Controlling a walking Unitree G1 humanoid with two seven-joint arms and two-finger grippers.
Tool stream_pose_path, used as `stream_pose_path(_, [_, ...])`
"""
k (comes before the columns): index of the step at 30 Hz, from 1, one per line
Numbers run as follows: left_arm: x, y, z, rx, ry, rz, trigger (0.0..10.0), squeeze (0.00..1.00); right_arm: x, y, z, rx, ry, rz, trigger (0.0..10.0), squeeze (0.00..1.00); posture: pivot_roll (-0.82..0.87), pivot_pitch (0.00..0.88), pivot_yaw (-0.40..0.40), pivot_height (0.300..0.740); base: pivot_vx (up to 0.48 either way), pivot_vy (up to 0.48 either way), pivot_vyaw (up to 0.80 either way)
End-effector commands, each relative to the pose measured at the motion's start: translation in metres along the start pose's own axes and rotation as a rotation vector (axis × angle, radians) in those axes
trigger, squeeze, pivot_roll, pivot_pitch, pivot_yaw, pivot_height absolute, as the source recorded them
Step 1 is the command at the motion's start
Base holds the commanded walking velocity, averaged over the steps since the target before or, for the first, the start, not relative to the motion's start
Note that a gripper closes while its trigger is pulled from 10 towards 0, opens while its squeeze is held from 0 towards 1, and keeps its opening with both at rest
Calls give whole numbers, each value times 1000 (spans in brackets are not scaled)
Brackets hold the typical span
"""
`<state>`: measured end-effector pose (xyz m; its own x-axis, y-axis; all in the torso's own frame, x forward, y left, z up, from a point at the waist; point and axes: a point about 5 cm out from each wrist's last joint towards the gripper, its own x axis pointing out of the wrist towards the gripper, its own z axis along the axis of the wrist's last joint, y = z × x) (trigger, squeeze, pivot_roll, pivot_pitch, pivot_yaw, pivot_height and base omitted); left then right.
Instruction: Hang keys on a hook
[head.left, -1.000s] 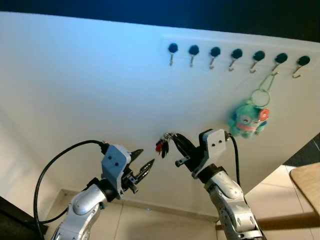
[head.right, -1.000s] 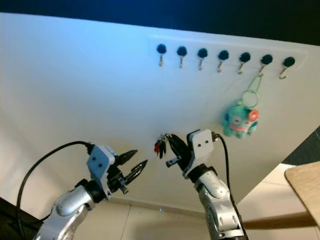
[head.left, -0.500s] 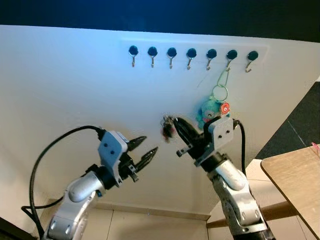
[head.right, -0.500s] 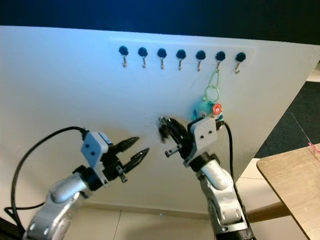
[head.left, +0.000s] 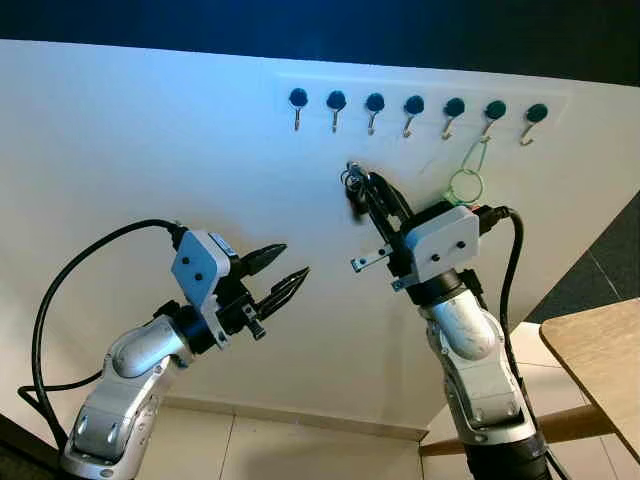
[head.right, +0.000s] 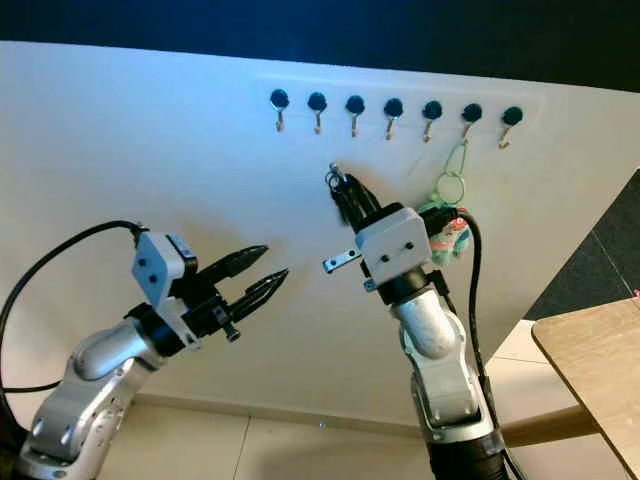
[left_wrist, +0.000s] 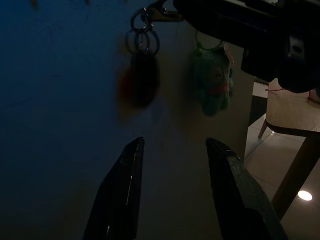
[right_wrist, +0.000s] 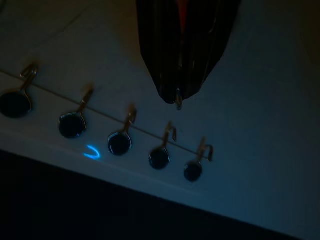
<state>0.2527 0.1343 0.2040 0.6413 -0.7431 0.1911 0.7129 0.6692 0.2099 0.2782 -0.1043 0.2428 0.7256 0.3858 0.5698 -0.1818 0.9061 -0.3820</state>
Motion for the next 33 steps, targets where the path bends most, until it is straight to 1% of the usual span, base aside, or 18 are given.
stream_pose_path(1, [2, 0, 5, 1, -15, -12, 10000, 0, 1, -3, -2, -29, 13, -27, 10000, 0, 26, 84, -33, 740, 0, 0, 0])
stream_pose_path(2, [2, 0, 5, 1, -15, -12, 10000, 0, 1, -3, -2, -29, 13, -27, 10000, 0, 26, 84, -33, 740, 0, 0, 0])
stream_pose_path(3, [3, 1, 8, -1, -22, -8, 10000, 0, 3, -7, -1, -83, 14, -70, 10000, 0, 26, 86, -32, 740, 0, 0, 0])
stream_pose_path(4, [3, 1, 8, -1, -22, -8, 10000, 0, 3, -7, -1, -83, 14, -70, 10000, 0, 26, 86, -32, 740, 0, 0, 0])
stream_pose_path(7, [4, 1, 10, -3, -26, -14, 10000, 0, 5, -12, 0, -168, 8, -123, 10000, 0, 27, 88, -33, 740, 0, 0, 0])
stream_pose_path(11, [8, -2, 16, -20, -52, -46, 10000, 0, 8, -17, 1, -218, 14, -169, 10000, 0, 29, 88, -34, 740, 0, 0, 0])
stream_pose_path(14, [10, -5, 20, -30, -69, -65, 10000, 0, 9, -19, 1, -237, 17, -185, 10000, 0, 29, 88, -35, 740, 0, 0, 0])
stream_pose_path(17, [17, -8, 31, -62, -138, -77, 10000, 0, 14, -21, 2, -283, 7, -188, 10000, 0, 27, 88, -34, 740, 0, 0, 0])
stream_pose_path(18, [17, -8, 31, -62, -138, -77, 10000, 0, 14, -21, 2, -283, 7, -188, 10000, 0, 27, 88, -34, 740, 0, 0, 0])
stream_pose_path(23, [25, -11, 46, -123, -230, -81, 10000, 0, 19, -18, 5, -342, -14, -174, 10000, 0, 25, 89, -38, 740, 0, 0, 0])
stream_pose_path(33, [29, -16, 52, -132, -242, -117, 10000, 0, 24, -15, 7, -385, -25, -172, 10000, 0, 23, 87, -42, 740, 0, 0, 0])
